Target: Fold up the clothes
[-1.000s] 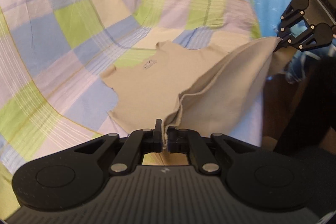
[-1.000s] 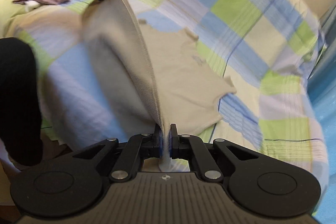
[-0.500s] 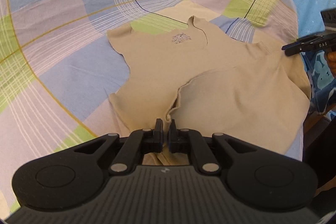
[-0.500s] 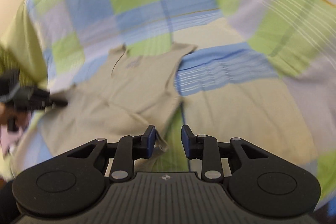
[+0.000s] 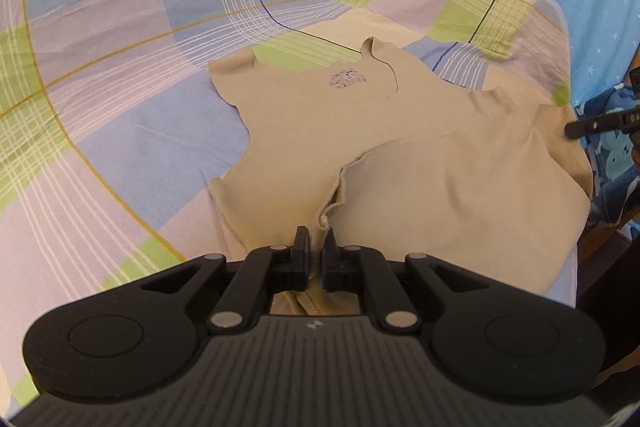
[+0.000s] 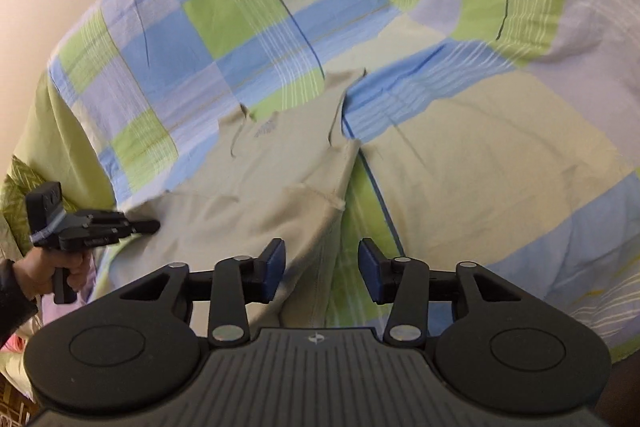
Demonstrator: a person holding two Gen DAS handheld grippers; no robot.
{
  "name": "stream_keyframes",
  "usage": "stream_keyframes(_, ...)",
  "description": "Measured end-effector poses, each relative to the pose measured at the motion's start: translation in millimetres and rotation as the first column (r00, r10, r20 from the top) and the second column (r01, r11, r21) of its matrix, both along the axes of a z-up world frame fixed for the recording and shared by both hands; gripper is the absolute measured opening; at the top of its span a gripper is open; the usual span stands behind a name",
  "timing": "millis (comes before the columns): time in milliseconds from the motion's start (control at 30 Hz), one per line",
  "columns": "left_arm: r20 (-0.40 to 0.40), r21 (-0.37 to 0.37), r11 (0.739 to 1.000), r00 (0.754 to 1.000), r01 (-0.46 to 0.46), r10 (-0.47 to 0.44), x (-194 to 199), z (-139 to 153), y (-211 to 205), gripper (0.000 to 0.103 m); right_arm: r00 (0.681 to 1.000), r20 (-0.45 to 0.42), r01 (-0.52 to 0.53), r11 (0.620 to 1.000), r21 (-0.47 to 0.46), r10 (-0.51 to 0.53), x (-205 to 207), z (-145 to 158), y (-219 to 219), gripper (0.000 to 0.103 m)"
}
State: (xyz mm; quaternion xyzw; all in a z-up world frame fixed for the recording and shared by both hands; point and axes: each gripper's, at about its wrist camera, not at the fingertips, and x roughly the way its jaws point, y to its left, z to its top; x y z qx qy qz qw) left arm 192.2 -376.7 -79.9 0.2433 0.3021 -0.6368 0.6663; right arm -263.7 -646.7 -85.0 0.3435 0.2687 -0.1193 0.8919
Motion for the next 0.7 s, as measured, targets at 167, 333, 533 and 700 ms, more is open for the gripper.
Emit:
stream_keyframes(167, 0.026, -0.030, 0.999, 0.999, 0.031, -0.031, -8, 11, 14, 0.001, 0.999, -0.032, 0.030, 0.995, -0.100, -0.033, -2, 19, 7, 0.002)
stream_keyframes(333, -0.038, -0.171, 0.985, 0.999, -0.004, -0.002, 2, 52, 42, 0.001, 0.998, 0.050, 0.049, 0.958, -0.283, -0.037, -16, 66, 23, 0.001)
stream_keyframes(533, 0.021, -0.096, 0.995, 1.000, -0.017, 0.019, 19, 52, -7, 0.001, 0.996, -0.084, -0.022, 0.958, -0.284, -0.002, 40, 61, -4, 0.001)
stream_keyframes(700, 0.043, -0.067, 0.997, 0.999, -0.026, 0.029, 39, 38, -53, 0.001, 0.995, -0.094, -0.010, 0.959, -0.285, -0.017, 83, 56, -49, 0.001)
